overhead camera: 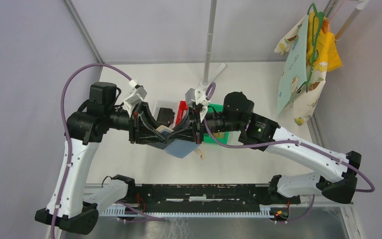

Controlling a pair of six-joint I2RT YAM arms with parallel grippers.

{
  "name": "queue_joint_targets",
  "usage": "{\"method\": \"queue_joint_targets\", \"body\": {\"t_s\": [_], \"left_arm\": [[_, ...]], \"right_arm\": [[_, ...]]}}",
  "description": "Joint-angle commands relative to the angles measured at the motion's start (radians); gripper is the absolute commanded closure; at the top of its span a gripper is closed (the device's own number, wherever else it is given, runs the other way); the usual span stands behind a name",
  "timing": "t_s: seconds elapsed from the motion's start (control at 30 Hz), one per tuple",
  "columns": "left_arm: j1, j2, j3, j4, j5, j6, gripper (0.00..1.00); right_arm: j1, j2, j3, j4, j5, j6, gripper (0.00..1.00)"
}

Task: Take the credit cards out of the card holder
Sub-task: Remove the credit card from the card holder.

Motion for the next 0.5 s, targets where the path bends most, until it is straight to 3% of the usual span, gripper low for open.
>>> {"method": "queue_joint_targets", "body": {"t_s": [0.0,0.07,0.13,0.17,0.23,0.3,0.47], "left_arm": [[-0.003,0.006,0.015,0.034,0.082,-0.061,0.68],[-0.003,0.004,0.01,0.034,0.073,-0.06,0.76],[-0.004,0.004,0.014,0.035,0.044,-0.065,0.9],[-0.003,0.006,0.017,0.033,0.024,-0.069,0.96],[-0.003,0.01,0.023,0.035,-0.03,-0.08,0.98],[-0.002,0.013,0.022,0.052,-0.1,-0.105,0.98],[0.001,0.012,0.0,0.131,-0.238,-0.21,0.98]], "right_arm": [[-0.009,-0.046,0.001,0.059,-0.009,0.005,1.0],[-0.009,-0.051,0.005,0.059,-0.011,0.005,0.99],[-0.013,-0.051,0.01,0.057,-0.009,0.013,0.89],[-0.017,-0.051,0.013,0.057,-0.006,0.023,0.82],[-0.03,-0.059,0.012,0.057,0.02,0.05,0.52],[-0.053,-0.08,0.0,0.063,0.082,0.091,0.34],[-0.159,-0.195,-0.105,0.188,0.2,0.305,0.28]]}}
